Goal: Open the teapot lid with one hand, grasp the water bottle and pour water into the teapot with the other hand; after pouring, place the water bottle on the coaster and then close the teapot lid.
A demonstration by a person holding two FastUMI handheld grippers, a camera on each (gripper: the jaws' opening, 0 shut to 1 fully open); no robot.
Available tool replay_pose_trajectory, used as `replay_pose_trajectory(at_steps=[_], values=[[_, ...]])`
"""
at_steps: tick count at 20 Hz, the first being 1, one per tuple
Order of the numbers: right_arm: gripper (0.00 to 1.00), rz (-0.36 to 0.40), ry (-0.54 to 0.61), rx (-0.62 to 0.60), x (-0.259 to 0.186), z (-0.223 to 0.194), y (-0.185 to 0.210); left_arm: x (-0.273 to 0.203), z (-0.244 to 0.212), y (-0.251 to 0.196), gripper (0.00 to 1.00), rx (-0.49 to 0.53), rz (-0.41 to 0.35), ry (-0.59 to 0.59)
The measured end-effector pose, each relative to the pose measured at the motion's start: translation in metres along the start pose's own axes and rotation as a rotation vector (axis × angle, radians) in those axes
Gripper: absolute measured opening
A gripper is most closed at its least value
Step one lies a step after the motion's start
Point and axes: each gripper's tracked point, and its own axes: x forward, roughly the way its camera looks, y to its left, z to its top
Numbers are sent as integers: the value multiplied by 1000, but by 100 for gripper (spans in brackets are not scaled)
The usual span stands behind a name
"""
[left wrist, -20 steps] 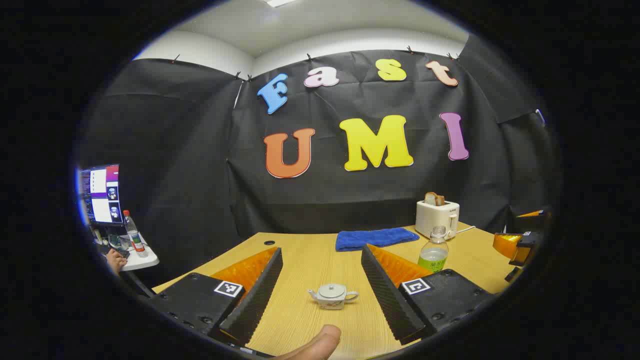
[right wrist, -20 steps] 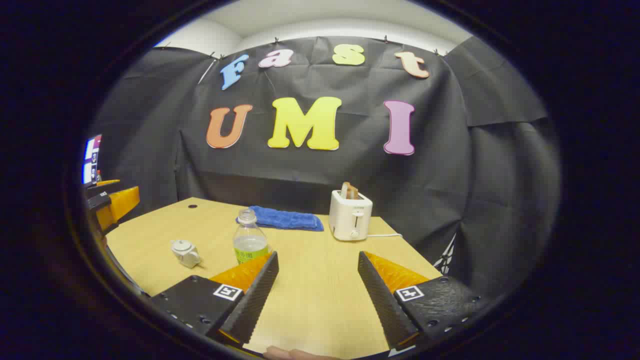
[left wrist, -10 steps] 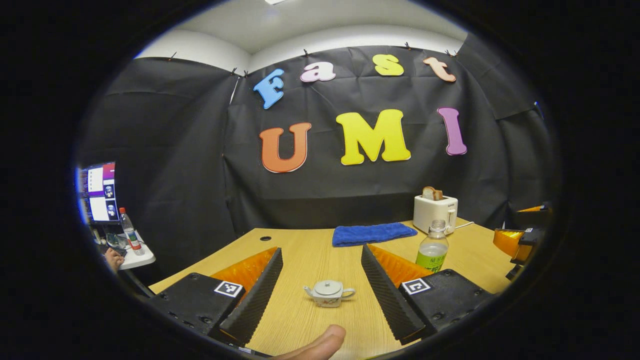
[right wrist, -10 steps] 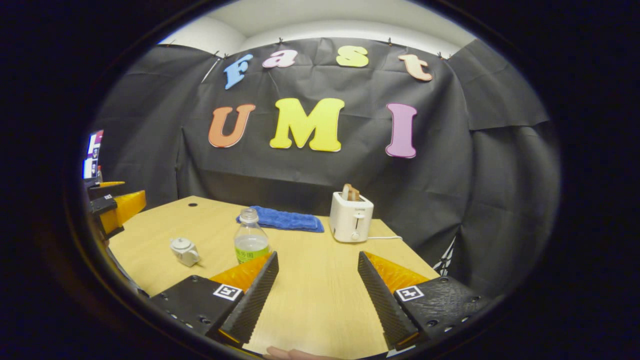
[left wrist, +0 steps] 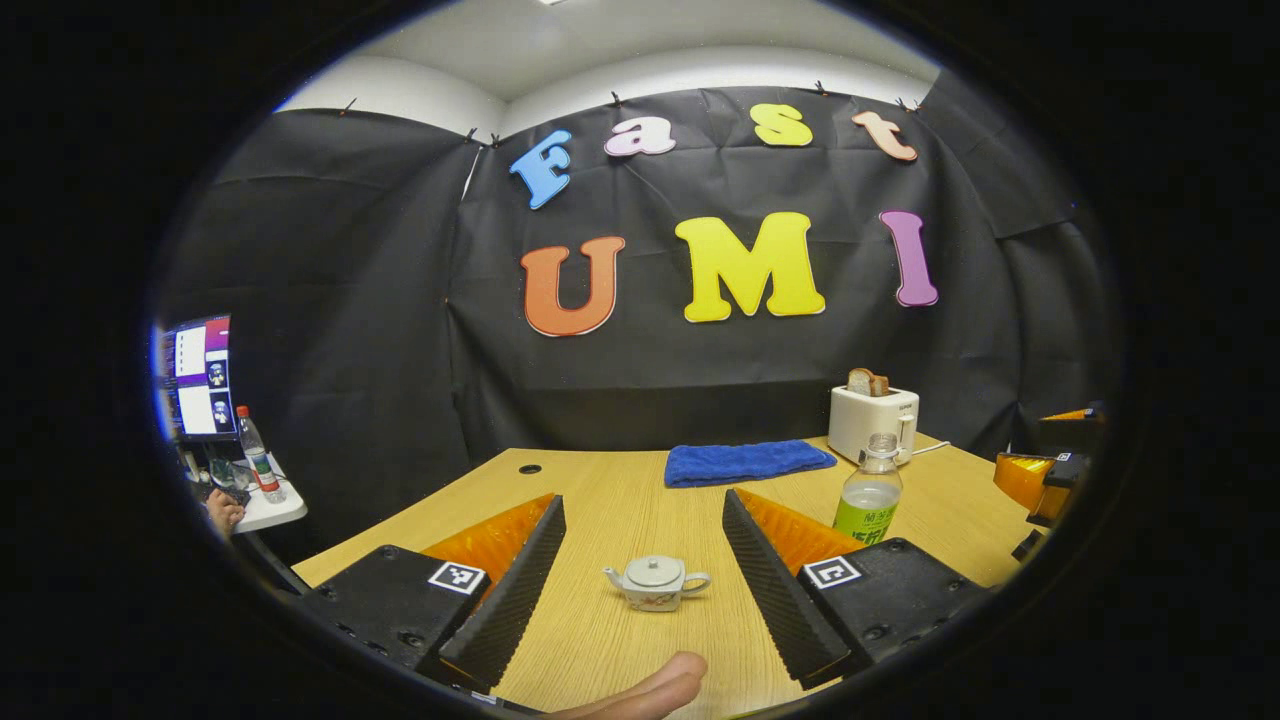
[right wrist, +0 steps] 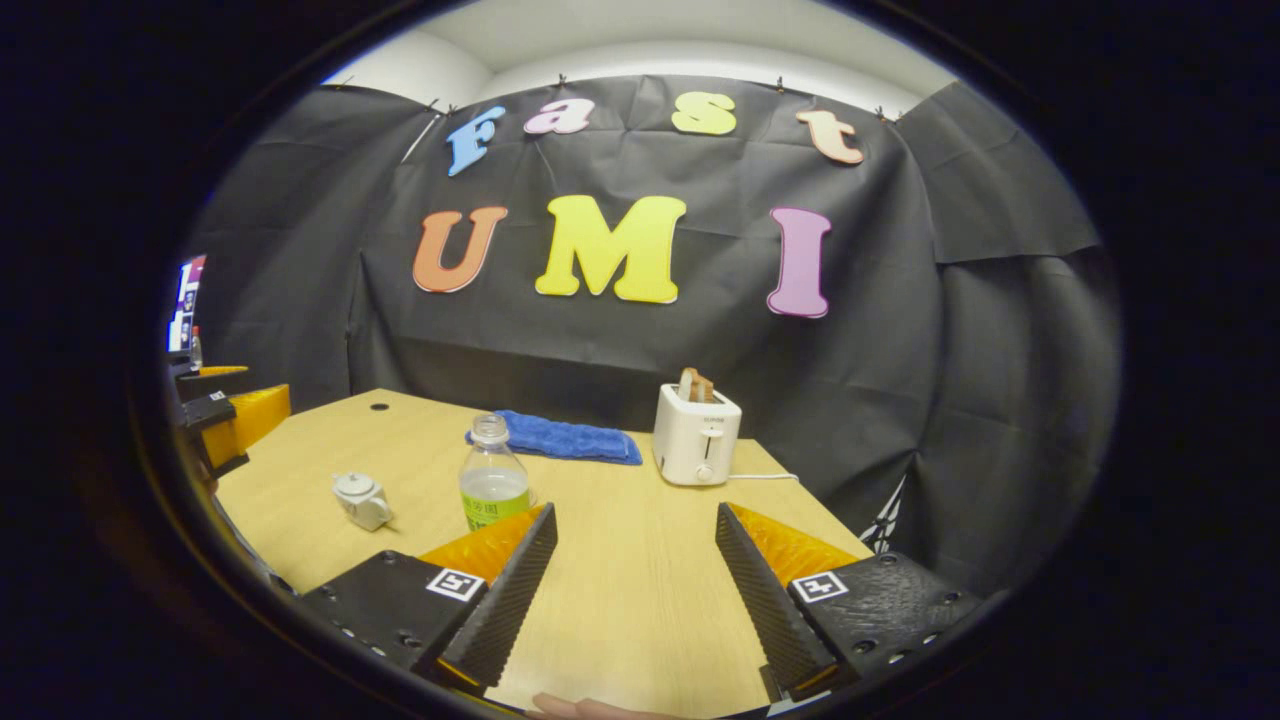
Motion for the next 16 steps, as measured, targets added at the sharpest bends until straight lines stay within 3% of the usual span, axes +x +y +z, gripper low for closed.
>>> replay_pose_trajectory(at_steps=[9, 16], values=[[95, 1, 14, -10, 4, -6, 2, 16, -19, 3, 99, -11, -8, 43], [98, -9, 36, -16, 18, -15, 0, 64, -47, 4, 99, -72, -46, 45]])
